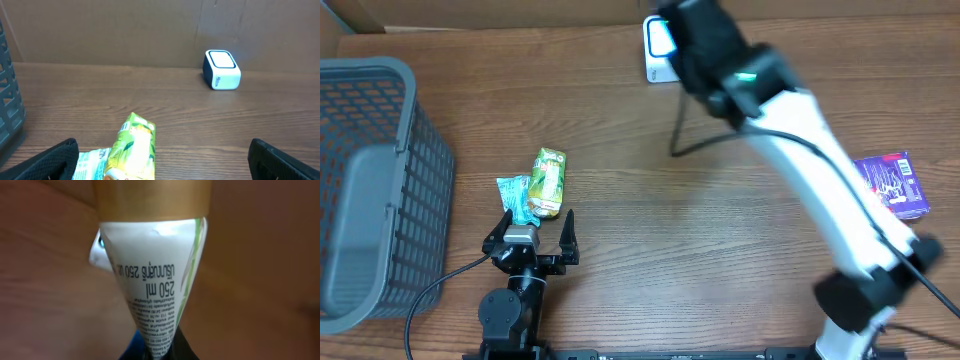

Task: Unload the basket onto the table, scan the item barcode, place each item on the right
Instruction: 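Carry the tube to the right side and lay it down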

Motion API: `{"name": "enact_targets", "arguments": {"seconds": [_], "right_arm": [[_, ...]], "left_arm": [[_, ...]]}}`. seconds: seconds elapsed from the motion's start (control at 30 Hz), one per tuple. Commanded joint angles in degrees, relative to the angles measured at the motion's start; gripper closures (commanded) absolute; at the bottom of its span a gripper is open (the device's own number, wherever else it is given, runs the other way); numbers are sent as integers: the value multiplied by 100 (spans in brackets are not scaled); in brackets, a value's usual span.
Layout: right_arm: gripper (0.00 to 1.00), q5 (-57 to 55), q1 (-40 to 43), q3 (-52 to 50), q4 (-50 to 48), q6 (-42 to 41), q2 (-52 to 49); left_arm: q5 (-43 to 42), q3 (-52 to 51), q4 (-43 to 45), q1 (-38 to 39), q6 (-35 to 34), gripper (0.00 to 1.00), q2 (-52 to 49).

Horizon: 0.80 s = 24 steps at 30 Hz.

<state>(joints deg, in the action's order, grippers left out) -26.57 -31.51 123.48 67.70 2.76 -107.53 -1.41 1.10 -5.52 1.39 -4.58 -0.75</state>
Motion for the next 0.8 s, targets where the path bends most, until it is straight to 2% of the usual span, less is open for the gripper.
{"name": "enact_targets", "arguments": {"seconds": [0.0,0.07,0.13,0.27,0.47,0.67,0.7,0.77], "right_arm": [[96,1058,782,44,935,-2684,90],[96,1394,1263,-240,1397,-3418,35],[96,1488,1596,-645,1351,-3781,20],[96,1558,2382,-2175,-26,-4378,20],[96,1661,3220,-3654,-1875,-4933,15],[96,1663,3928,-4081,-2339,-4946,15],[93,1663,4011,-4098,-2317,-4940,15],[70,1661,4164,-4109,-2201,-4872,15]], "left_arm": [[37,-37,17,-39,-101,0,50],[37,-37,17,-39,-101,0,50],[37,-37,17,-39,-101,0,50],[37,-37,17,-39,-101,1,50],[37,-37,17,-39,-101,0,50],[37,-37,17,-39,-101,0,50],[37,-37,17,-39,-101,0,50],[37,-37,17,-39,-101,0,50]]}}
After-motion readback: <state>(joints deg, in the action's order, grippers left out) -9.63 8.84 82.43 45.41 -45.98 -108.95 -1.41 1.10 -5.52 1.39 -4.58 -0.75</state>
